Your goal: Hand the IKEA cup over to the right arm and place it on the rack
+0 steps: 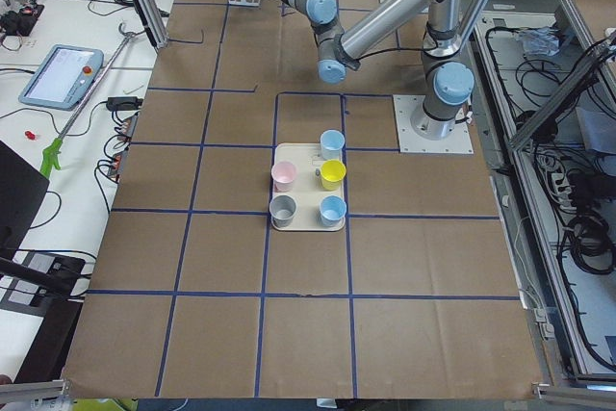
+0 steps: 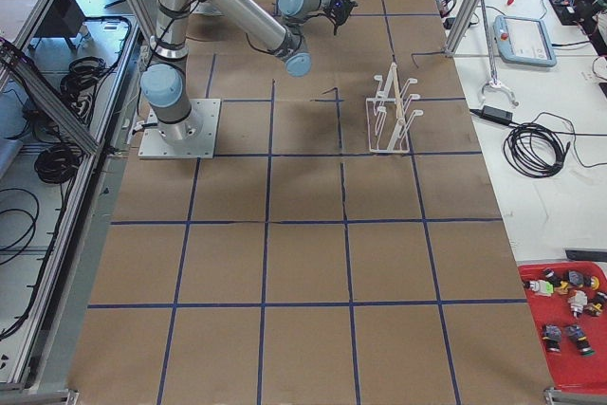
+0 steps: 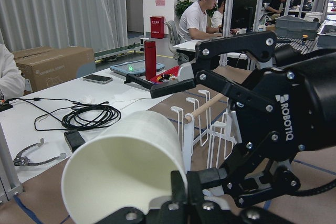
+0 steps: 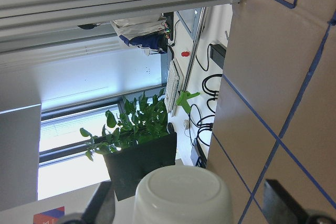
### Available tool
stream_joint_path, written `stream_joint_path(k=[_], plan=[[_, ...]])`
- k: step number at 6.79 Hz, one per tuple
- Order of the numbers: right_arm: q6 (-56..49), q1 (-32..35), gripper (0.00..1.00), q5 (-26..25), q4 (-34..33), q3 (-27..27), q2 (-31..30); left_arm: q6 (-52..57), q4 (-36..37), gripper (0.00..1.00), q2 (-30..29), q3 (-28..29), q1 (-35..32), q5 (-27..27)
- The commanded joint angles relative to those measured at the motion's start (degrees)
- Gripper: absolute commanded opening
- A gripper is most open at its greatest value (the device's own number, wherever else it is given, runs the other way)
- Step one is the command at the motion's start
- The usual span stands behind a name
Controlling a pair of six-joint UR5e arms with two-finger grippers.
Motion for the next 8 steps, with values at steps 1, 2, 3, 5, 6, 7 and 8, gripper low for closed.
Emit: stream_joint_path(k=[1,2,3,5,6,7,8], plan=[[0.0,1.5,1.0,-0.5,0.5,-2.4,1.1,0.0,0.0,0.0,0.0,-0.1,-0.1,0.0],[0.0,1.7,1.0,-0.6,0.5,-2.5,1.5,0.0,0.0,0.0,0.0,-0.1,-0.1,0.0],[0.0,2.2,1.0,-0.7,0.5,-2.9,1.7,0.0,0.0,0.0,0.0,-0.1,-0.1,0.0],[0.0,2.4,1.0,-0.6,0.5,-3.3,2.3,-0.2,0.1,0.0,0.0,-0.1,-0.1,0.0],[0.2,2.4,0.99,-0.6,0.5,-3.3,2.3,-0.2,0.1,0.0,0.0,-0.1,-0.1,0.0],[0.5,2.3,0.85,0.1,0.4,-3.3,2.3,-0.2,0.1,0.0,0.0,-0.1,-0.1,0.1],[0.4,2.3,0.66,0.2,0.1,-3.3,2.3,-0.2,0.1,0.0,0.0,-0.1,-0.1,0.1]])
